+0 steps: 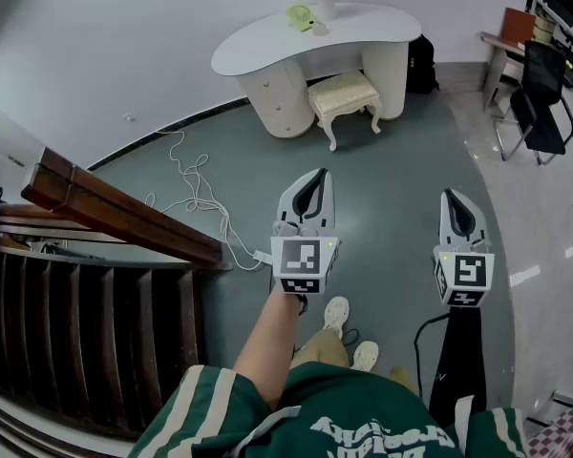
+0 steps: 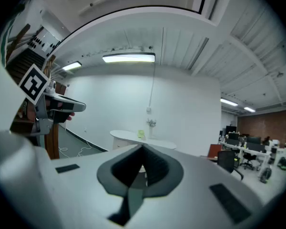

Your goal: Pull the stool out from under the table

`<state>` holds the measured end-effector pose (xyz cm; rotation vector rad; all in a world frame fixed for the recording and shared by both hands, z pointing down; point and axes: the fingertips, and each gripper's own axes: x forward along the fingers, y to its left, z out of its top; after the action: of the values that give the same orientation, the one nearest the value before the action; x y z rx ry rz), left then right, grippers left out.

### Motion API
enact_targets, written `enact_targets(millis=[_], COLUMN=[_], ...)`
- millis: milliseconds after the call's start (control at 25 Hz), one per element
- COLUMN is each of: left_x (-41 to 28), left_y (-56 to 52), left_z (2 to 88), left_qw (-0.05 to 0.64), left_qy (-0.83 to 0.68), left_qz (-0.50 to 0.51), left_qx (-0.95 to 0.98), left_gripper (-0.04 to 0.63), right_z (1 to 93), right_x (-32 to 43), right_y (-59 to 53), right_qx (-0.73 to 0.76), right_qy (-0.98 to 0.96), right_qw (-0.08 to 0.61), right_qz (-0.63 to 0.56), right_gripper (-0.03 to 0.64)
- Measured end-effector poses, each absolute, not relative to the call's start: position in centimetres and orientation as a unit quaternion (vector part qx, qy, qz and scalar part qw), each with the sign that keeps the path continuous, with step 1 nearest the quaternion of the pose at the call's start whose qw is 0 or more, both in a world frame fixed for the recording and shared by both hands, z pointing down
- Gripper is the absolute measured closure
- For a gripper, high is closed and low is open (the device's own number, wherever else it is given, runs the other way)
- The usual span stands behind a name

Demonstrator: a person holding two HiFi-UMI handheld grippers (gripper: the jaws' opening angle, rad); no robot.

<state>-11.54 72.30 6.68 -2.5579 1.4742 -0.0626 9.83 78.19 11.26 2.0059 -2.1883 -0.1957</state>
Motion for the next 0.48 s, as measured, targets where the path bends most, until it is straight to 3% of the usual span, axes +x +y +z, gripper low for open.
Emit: enact_targets(millis=[400,480], left_x=[-17.0,-18.4], left_y=[73.4,72.6], left_z=[6.2,6.6], left_qw=[0.101,0.102], left_qy=[0.475,0.470], left_qz=[-0.017,-0.030], left_qx=[-0.874,-0.876], left_gripper=[0.587,0.525], right_z=[10.4,10.1], right_x=[4.7,3.1], right_y=[79.7,79.0], right_qx=[0.701,0.705], right_qy=[-0.708,-0.705], right_qw=[0.058,0.044], right_qz=[-0.055,-0.055], right_gripper=[0.612,0.612])
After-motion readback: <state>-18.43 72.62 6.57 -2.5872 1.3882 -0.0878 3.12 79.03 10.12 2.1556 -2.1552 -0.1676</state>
